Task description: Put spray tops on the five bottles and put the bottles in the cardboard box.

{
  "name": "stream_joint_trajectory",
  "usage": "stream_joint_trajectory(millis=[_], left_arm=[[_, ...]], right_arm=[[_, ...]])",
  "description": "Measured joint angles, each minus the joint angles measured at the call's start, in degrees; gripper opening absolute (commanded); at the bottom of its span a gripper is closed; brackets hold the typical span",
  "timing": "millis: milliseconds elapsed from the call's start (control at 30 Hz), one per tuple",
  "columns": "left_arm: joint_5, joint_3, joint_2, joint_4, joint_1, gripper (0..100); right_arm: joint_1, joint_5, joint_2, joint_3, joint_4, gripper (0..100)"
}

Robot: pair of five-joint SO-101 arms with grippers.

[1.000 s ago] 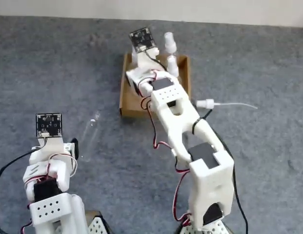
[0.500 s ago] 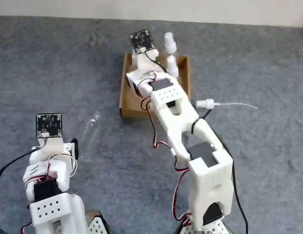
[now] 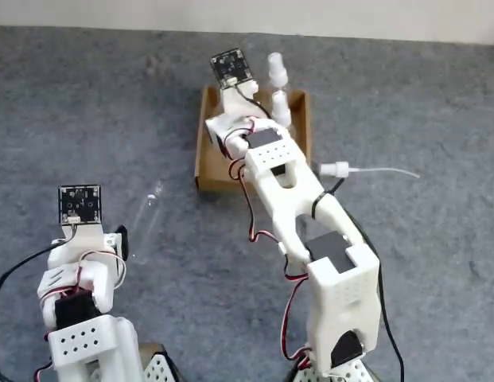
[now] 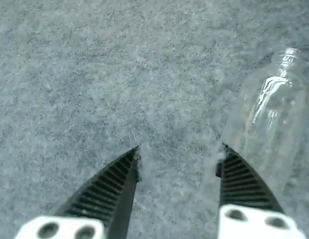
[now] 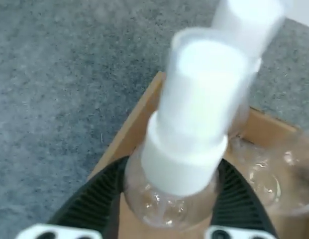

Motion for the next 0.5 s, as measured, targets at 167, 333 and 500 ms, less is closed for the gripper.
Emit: stream_joint_trajectory(millis=[167, 333, 500], left_arm=[[0.0, 0.9, 0.0, -1.9, 0.0, 21], [0.0, 1.1, 0.0, -2.6, 0.0, 21], [0.0, 1.1, 0.0, -2.6, 0.0, 21]], right_arm=[[0.0, 0.0, 0.0, -0.2, 1.6, 19.7], [0.0, 0.0, 0.0, -0.6, 3.2, 19.9], [0.0, -2.2, 0.0, -0.6, 3.2, 24.8]])
